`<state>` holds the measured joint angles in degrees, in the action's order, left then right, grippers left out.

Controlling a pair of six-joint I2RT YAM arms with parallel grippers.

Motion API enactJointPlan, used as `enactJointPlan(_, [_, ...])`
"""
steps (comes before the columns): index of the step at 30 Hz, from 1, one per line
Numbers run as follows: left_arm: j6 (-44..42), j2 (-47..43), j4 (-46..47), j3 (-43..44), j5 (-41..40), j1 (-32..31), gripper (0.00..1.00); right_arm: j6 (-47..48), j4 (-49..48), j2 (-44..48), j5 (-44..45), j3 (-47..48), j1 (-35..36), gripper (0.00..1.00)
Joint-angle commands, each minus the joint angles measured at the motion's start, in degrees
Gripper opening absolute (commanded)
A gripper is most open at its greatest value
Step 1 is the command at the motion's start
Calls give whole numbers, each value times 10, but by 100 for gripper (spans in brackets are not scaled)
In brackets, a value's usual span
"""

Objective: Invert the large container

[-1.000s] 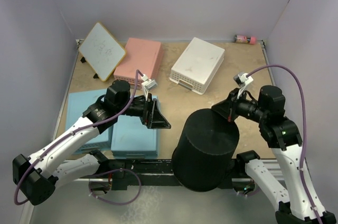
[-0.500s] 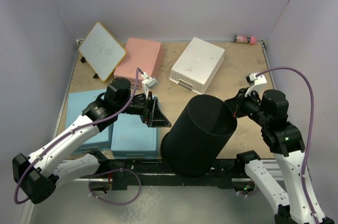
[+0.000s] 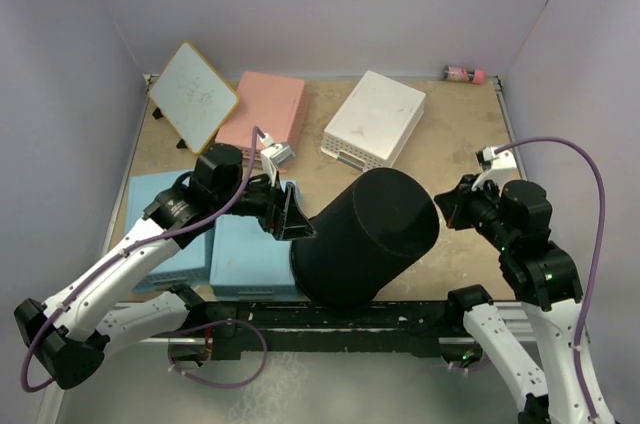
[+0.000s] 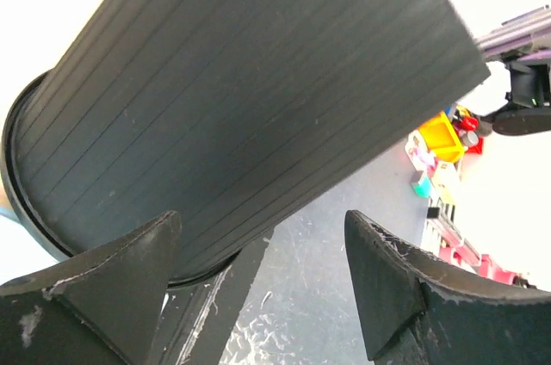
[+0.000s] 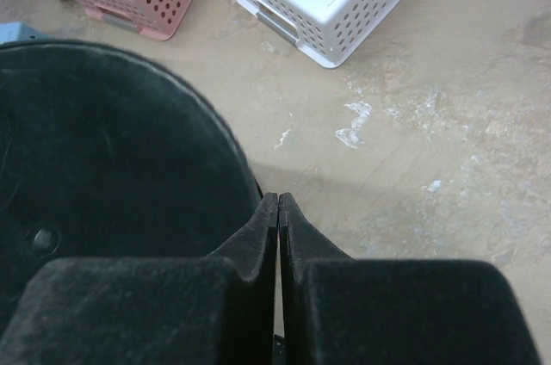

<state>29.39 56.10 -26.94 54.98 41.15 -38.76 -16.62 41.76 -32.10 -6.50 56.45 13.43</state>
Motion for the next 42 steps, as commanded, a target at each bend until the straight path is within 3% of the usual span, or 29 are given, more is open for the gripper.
enactJointPlan(1, [-48, -16, -52, 57, -51, -3, 74, -10, -6, 9, -23, -3, 2, 0])
enactJointPlan(6, [-74, -3, -112, 68, -54, -3, 72, -13, -27, 13, -53, -12, 2, 0])
enactJointPlan(9, [-77, 1, -114, 36, -7, -3, 66, -18, -35, 12, -62, -16, 2, 0])
enactJointPlan(15, [-73, 21, -103, -20, 1, -10, 60, -18, -43, 6, -68, -20, 2, 0])
enactJointPlan(18, [-55, 38, -51, -38, 4, -29, 59, -17, -46, 5, -71, -23, 2, 0])
enactJointPlan(24, [63, 100, 177, -65, -6, -67, 59, -19, -50, 8, -86, -27, 2, 0])
enactJointPlan(31, [70, 220, 280, -16, -49, -65, 59, -22, -59, 17, -98, -29, 2, 0])
enactJointPlan(34, [49, 261, 247, 34, -59, -53, 59, -20, -62, 12, -96, -25, 2, 0])
enactJointPlan(35, [35, 265, 219, 55, -65, -44, 59, -16, -61, 9, -89, -19, 2, 8])
enactJointPlan(38, [-4, 240, 144, 97, -110, -10, 61, 4, -55, -12, -26, 17, 2, 64])
enactJointPlan(40, [-29, 215, 90, 129, -164, 21, 66, -12, -44, -38, 52, 44, 2, 80])
enactJointPlan(42, [-43, 198, 37, 170, -296, 33, 73, -38, -45, -77, 167, 73, 2, 86])
